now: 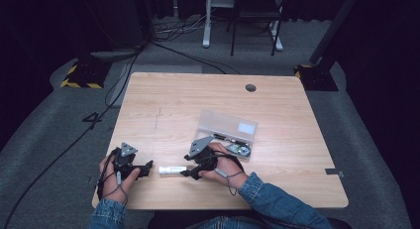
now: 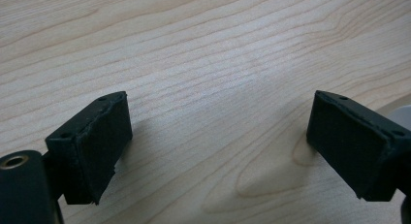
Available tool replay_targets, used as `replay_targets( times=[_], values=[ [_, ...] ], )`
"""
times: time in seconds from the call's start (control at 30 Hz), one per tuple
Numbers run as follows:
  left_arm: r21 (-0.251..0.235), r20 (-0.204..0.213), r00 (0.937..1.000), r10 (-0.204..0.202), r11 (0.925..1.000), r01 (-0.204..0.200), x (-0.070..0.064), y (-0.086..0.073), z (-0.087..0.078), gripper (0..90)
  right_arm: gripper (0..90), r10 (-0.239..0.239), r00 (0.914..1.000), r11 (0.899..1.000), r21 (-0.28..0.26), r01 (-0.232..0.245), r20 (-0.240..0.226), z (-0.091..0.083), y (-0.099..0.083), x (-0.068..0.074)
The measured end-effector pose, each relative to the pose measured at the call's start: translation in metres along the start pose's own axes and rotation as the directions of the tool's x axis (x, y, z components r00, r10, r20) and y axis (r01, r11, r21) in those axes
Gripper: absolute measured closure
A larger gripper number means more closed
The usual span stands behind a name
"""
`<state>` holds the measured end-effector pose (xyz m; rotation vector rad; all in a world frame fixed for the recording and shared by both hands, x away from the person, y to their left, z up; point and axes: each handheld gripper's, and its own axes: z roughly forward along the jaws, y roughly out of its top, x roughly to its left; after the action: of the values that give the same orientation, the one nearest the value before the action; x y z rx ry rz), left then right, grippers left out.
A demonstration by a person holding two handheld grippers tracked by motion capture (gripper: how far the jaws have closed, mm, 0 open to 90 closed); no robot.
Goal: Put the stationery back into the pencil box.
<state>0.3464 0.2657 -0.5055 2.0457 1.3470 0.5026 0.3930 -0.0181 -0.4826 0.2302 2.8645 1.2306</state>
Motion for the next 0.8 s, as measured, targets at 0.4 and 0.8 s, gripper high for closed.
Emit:
replay_targets(
  times=[0.4, 0.8],
  values=[
    [0.0, 0.0, 1.0, 0.0, 1.0, 0.0, 0.0, 0.0, 0.0, 9.3, 51.6, -0.049, 0.9986, 0.998, 0.023, 0.05, -0.018, 0.016, 0.002, 0.003],
    [-0.001, -0.001, 1.0, 0.0, 1.0, 0.0, 0.0, 0.0, 0.0, 9.3, 70.6, -0.09, 0.9955, 0.995, 0.045, 0.091, -0.031, 0.019, 0.003, 0.004]
  ],
)
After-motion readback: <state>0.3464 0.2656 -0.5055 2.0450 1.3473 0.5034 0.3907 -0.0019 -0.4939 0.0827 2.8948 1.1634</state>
